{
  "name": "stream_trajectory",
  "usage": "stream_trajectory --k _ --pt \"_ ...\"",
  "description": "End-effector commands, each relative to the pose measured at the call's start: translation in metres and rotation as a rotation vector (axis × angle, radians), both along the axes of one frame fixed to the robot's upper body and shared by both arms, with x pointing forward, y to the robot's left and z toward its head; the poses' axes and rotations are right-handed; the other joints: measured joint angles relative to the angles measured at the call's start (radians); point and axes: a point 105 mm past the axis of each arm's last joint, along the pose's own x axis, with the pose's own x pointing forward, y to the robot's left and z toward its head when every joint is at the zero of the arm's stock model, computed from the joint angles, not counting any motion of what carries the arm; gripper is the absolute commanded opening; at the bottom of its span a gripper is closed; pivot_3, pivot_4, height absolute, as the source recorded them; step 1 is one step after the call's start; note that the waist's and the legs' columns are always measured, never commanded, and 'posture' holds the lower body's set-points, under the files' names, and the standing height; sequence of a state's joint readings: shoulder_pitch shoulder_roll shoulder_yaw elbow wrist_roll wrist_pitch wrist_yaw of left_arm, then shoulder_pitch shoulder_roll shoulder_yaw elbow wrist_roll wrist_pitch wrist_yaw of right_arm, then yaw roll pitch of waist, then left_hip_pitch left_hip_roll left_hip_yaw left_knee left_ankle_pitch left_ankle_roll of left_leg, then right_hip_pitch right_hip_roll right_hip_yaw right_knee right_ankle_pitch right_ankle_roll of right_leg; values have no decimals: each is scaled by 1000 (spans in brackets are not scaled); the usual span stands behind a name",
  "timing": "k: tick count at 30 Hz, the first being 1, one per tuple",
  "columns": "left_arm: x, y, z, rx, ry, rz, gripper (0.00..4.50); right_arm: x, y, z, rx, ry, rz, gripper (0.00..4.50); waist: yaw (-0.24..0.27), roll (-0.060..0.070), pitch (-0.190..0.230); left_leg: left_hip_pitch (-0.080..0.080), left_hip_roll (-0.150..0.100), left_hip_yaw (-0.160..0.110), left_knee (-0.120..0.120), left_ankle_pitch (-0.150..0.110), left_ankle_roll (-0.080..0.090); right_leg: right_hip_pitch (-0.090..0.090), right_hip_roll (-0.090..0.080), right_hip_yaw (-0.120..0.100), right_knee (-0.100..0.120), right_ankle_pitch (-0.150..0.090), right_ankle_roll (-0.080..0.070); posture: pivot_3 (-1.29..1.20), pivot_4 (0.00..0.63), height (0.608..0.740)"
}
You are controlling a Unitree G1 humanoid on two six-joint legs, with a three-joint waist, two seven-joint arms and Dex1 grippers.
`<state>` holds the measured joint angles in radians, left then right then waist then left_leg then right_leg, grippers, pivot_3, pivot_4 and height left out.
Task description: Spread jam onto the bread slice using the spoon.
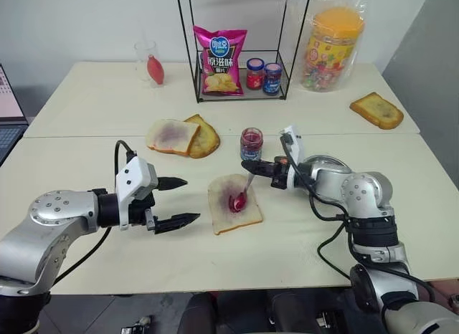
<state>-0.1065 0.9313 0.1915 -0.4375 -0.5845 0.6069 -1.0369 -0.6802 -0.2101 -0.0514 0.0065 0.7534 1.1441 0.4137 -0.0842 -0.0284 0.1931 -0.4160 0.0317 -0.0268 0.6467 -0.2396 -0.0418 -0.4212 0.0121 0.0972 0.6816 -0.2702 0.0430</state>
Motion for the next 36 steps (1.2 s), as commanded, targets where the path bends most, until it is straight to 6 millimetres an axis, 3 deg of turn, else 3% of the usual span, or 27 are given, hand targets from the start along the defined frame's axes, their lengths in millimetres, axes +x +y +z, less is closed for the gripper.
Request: stream_trajectory --k 1,11,16,19,26,36 --pt "0 -3 6 9 -33 -16 4500 7 0 9 12 -69 -30 5 0 0 0 0 0 0 0 0 0 0 0 0 0 0 0 0 150 740" --pt "0 -3 6 5 -35 -15 4500 24 -2 25 26 -177 -115 5 0 0 0 0 0 0 0 0 0 0 0 0 0 0 0 0 150 740" --pt "0 -3 6 5 -37 -12 4500 17 2 39 78 -173 -71 5 0 0 0 0 0 0 0 0 0 0 0 0 0 0 0 0 150 740" --pt "0 -3 6 5 -38 -10 4500 0 2 50 165 -109 18 5 0 0 0 0 0 0 0 0 0 0 0 0 0 0 0 0 150 740" --pt "0 -3 6 4 -37 -13 4500 -15 -11 24 76 -42 66 5 1 0 0 0 0 -1 0 0 0 0 0 0 0 0 0 0 150 740" --pt "0 -3 6 7 -40 -17 4500 4 -16 0 16 -40 -34 5 -2 0 0 0 0 0 0 0 0 0 0 0 0 0 0 0 150 740"
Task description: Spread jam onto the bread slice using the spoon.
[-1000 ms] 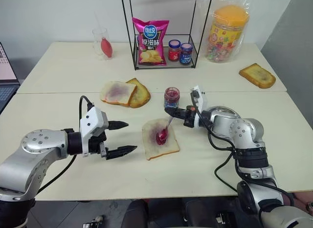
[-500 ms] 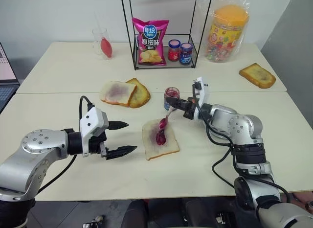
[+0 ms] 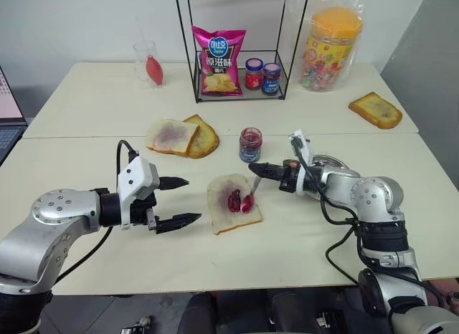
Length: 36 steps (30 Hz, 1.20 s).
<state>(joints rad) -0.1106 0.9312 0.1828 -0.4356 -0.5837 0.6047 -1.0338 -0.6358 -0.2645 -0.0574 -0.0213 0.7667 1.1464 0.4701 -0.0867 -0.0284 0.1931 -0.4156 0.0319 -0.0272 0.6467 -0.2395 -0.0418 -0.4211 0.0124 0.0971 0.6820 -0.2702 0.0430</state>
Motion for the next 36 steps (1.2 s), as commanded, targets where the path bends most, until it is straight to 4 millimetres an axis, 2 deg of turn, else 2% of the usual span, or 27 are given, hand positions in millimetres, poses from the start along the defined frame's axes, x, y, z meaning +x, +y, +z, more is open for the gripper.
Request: stream_trajectory --k 1,10,20,24,29,32,36 --pt "0 -2 7 6 -41 -14 4500 13 -2 7 23 -47 -59 5 1 0 0 0 0 0 0 0 0 0 0 0 0 0 0 0 150 740" --pt "1 -4 7 4 -47 -18 4500 34 4 20 83 -74 -142 5 1 0 0 0 0 0 1 0 0 0 0 0 0 0 0 0 150 740" --pt "1 -3 8 1 -50 -12 4500 44 4 28 107 -95 -188 5 2 0 0 0 0 0 0 0 0 0 0 0 0 0 -1 0 150 740" --pt "1 -3 8 0 -50 -11 4500 40 0 36 134 -85 -174 5 2 0 0 0 0 0 0 0 0 0 0 0 0 0 -1 0 150 740" --pt "1 -3 7 -1 -50 -12 4500 21 -2 41 167 -65 -80 5 2 0 0 0 0 0 0 0 0 0 0 0 0 0 -1 0 150 740" --pt "1 -4 7 -1 -50 -14 4500 11 -4 31 162 -29 -38 5 2 0 0 0 0 0 0 0 0 0 0 0 0 0 -1 0 150 740" --pt "0 -5 7 -2 -49 -16 4500 11 0 22 158 -8 -44 5 2 0 0 0 0 0 0 0 0 0 0 0 0 0 -1 0 150 740"
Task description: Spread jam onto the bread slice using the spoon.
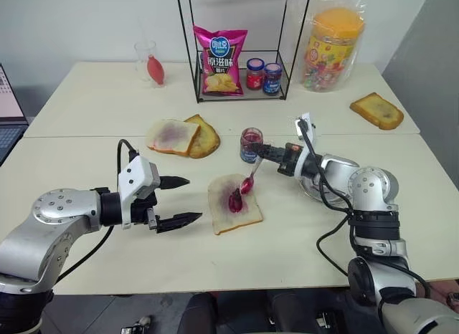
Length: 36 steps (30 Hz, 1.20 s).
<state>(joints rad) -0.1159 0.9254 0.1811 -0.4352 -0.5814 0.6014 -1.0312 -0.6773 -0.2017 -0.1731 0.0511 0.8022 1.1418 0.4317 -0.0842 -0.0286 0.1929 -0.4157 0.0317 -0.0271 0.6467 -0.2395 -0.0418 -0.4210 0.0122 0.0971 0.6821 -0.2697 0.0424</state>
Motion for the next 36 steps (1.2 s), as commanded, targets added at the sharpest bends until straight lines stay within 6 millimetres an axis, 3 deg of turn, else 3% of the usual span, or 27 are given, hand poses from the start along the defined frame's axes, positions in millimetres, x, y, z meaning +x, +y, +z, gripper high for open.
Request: stream_trajectory --k 1,10,17,36 --pt "0 -3 6 2 -41 -15 4500 -1 8 5 24 -31 17 5 -2 0 0 0 0 0 0 0 0 0 0 1 0 0 0 0 150 740" --pt "0 -2 7 6 -42 -12 4500 5 21 -2 29 -21 6 5 -1 0 0 0 0 0 0 0 0 0 0 0 0 0 0 0 150 740" --pt "0 -2 7 7 -42 -10 4500 15 17 -7 -67 -112 -55 5 -2 0 0 0 0 0 0 0 0 0 0 0 0 0 0 0 150 740" --pt "3 -3 8 4 -47 -17 4500 27 4 13 -90 -217 -120 5 0 0 0 0 0 0 1 0 0 0 0 0 0 0 0 0 150 740"
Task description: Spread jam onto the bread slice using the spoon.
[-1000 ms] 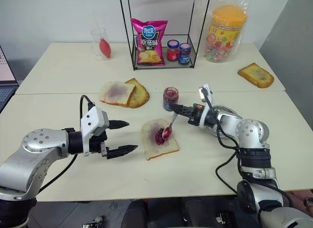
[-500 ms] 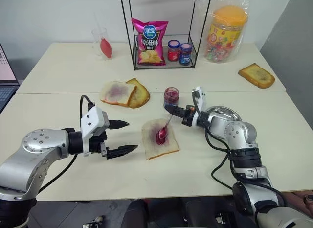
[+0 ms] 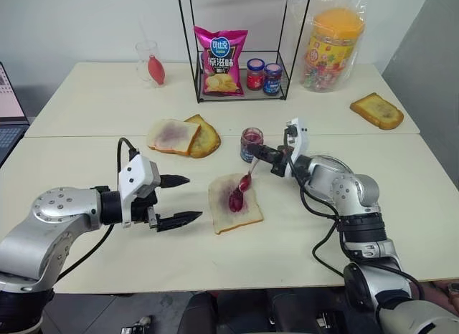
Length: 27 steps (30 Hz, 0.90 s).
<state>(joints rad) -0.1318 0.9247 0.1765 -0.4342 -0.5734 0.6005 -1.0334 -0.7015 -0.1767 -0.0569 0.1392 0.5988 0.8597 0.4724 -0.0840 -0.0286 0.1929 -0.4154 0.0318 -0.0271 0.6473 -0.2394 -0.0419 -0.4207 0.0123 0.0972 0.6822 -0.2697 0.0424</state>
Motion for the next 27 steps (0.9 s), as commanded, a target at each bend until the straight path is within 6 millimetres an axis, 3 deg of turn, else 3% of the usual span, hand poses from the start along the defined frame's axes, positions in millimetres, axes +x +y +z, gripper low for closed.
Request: stream_trajectory --k 1,4,11,15,21,27 --pt "1 -2 5 -1 -34 -12 4500 3 -5 18 23 -42 -18 5 0 0 0 0 0 0 0 0 0 0 0 0 0 0 0 0 150 740" --pt "2 -2 5 0 -34 -12 4500 2 -6 23 54 -30 -12 5 0 0 0 0 0 0 0 0 0 0 0 0 0 0 0 0 150 740" --pt "8 4 9 20 -49 -15 4500 -23 -4 49 225 61 105 5 0 0 0 0 0 -1 -1 0 0 0 0 0 0 0 0 0 150 740" --pt "19 6 19 51 -81 -56 4500 -30 -18 55 242 72 84 5 1 0 0 -1 0 0 -1 0 0 0 0 -1 0 0 0 0 150 740" --pt "36 -17 34 49 -123 -189 4500 -40 -55 65 228 32 -56 5 8 0 0 -2 -2 0 0 0 0 0 -1 -1 0 0 0 0 150 740" --pt "38 -59 30 29 -129 -370 4500 -47 -118 66 167 -14 -335 5 11 0 0 -2 -1 0 -1 0 0 0 -1 0 -1 0 0 0 150 740"
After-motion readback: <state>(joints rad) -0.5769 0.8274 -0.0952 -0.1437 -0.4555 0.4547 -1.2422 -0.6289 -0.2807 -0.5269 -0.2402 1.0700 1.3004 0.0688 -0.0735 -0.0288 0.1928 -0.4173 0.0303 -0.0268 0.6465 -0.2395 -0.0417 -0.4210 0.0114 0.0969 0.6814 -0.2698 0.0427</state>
